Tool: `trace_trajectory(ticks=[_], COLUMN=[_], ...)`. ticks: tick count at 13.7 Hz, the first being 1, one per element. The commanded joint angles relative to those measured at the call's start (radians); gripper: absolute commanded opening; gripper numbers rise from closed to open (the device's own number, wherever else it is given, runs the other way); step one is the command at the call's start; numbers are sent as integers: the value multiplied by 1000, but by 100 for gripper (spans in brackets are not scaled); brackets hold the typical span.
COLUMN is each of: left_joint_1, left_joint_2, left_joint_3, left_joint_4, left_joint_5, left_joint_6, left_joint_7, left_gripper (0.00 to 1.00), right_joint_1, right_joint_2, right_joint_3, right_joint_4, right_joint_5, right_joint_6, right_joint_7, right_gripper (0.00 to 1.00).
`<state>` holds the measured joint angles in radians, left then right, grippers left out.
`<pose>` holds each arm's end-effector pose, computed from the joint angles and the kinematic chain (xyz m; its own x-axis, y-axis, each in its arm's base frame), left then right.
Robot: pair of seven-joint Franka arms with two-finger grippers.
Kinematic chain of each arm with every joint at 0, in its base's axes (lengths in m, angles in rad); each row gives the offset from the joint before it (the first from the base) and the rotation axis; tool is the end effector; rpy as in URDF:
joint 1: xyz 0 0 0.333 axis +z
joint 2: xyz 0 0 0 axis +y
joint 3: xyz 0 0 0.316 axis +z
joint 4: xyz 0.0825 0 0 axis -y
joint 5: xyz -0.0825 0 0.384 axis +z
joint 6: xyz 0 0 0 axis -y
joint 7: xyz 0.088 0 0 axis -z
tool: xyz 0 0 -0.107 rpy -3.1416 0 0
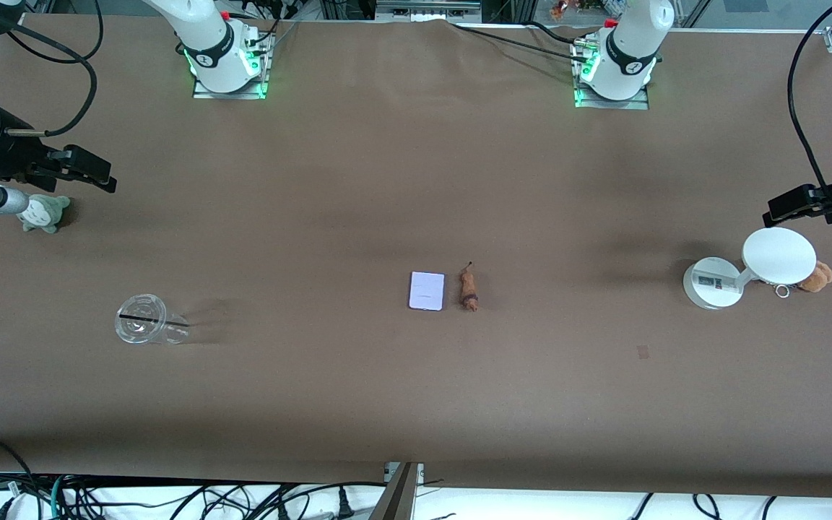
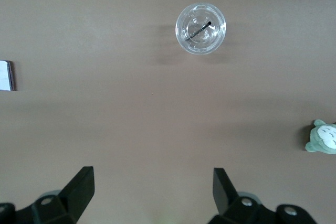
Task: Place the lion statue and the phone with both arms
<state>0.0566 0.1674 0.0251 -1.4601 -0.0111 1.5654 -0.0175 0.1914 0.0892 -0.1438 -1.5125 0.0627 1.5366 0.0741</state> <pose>0.6014 0.0468 0.5792 0.9932 0.0987 -0.0621 0.0993 -0.9950 0.0058 0.5761 0.0381 0.5991 0.9974 -0.0246 -0.0676 -0.0277 -0.9986 -0.0450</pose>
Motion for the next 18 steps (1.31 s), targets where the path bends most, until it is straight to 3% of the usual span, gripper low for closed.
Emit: trace_trajectory(ticks=[1, 18], left_joint_1=[-4, 2], left_joint_2=[15, 17], left_joint_3=[2, 1], left_joint_4=[35, 32], left_joint_5=[5, 5], left_joint_6=[-24, -24], left_joint_7=[7, 14], left_gripper=[100, 100], right_joint_1=[-15, -9], right_joint_2=[-3, 9], right_joint_3=[15, 15], right_joint_4=[11, -2], right_joint_5=[-14, -7], right_joint_6=[-19, -36], right_joint_7=[-7, -4], right_gripper=[100, 100])
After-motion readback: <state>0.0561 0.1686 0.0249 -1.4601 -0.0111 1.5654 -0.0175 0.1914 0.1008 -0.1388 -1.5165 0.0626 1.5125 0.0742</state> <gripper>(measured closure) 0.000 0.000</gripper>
